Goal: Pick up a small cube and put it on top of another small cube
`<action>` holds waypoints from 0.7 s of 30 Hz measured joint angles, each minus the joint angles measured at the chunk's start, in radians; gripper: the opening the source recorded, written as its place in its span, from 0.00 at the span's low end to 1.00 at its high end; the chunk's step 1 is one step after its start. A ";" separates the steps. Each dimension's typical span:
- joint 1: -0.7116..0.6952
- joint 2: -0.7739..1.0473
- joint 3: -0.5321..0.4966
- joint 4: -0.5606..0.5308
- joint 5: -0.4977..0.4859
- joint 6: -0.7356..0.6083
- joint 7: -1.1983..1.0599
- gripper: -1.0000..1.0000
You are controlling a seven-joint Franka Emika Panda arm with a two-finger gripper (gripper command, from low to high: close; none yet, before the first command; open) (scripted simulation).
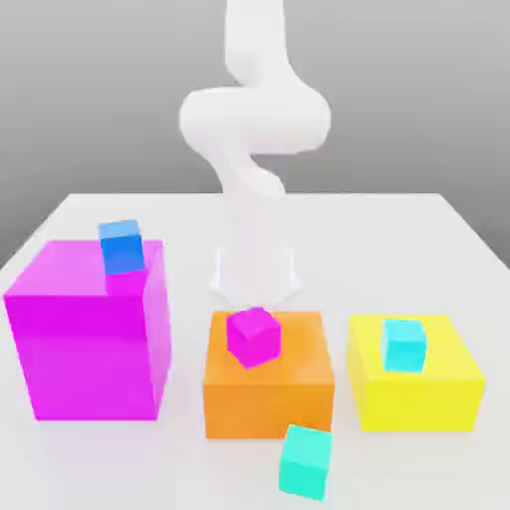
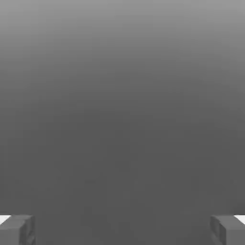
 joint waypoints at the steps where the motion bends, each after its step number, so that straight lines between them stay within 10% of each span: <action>1: -0.009 0.039 0.013 -0.010 -0.006 0.017 0.020 0.50; 21: -0.066 0.766 0.156 -0.198 -0.110 0.338 0.393 0.50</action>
